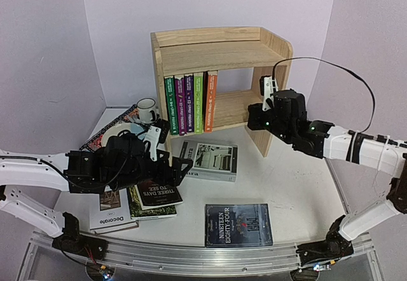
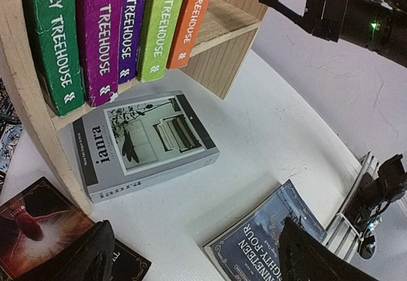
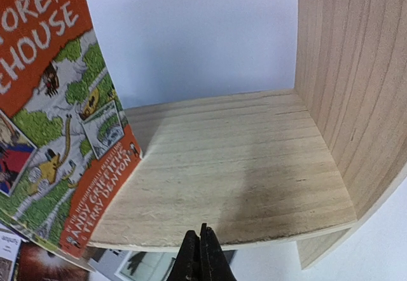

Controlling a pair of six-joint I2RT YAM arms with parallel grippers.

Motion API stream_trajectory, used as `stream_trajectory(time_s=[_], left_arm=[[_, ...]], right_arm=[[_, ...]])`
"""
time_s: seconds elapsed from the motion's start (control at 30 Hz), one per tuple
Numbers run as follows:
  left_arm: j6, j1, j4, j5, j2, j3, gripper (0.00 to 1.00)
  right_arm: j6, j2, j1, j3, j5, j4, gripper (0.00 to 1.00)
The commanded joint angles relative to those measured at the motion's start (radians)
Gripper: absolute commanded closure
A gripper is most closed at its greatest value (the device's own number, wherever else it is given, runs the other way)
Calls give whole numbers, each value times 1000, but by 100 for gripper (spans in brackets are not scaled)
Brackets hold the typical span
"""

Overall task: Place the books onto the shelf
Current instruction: Adjust the book on the shelf.

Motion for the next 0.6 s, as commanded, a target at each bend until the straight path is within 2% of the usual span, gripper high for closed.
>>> stream_trajectory(time_s=[0.0,0.27,0.57], left_arm=[[-2,6,-21,-20,-32,-4,9],[4,10,-26,-22,-35,2,9],[-15,12,-33,-21,-67,-19,9]], right_arm=[[140,33,7,-2,-10,203,100],[367,142,-13,-13,2,377,100],[487,284,-13,12,-70,633,100]])
